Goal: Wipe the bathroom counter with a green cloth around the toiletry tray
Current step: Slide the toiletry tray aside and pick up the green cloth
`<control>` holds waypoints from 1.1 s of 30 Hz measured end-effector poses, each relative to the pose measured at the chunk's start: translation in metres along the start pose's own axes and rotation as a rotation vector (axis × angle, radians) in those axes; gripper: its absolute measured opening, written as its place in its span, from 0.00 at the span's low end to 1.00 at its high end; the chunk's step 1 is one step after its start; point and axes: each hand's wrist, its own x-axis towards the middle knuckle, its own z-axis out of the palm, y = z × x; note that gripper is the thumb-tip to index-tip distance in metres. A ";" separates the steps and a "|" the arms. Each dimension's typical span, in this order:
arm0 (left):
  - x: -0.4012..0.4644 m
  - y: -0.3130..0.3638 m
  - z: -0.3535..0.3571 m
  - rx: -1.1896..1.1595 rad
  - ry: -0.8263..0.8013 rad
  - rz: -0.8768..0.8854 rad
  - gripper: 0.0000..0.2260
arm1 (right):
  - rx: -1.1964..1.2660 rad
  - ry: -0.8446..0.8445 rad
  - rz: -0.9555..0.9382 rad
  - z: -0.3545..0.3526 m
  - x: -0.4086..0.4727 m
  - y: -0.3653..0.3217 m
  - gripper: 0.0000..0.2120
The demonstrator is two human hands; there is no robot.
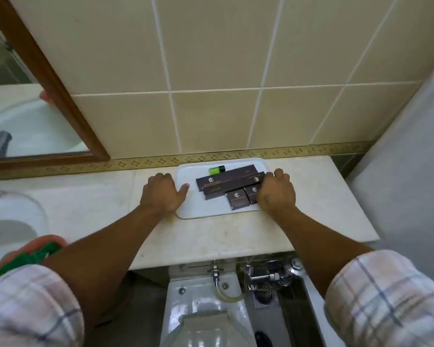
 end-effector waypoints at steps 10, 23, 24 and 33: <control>0.024 0.013 0.008 -0.249 -0.113 -0.304 0.11 | 0.250 -0.096 0.275 0.000 0.034 0.013 0.06; 0.031 0.028 -0.023 -0.176 -0.072 -0.211 0.06 | 0.365 -0.017 0.299 -0.031 0.031 0.023 0.06; 0.031 0.032 -0.024 -0.157 -0.072 -0.193 0.08 | 0.384 -0.022 0.309 -0.034 0.025 0.027 0.07; 0.036 0.155 0.000 -0.027 -0.142 0.152 0.09 | 0.585 0.004 0.598 -0.047 -0.060 0.138 0.07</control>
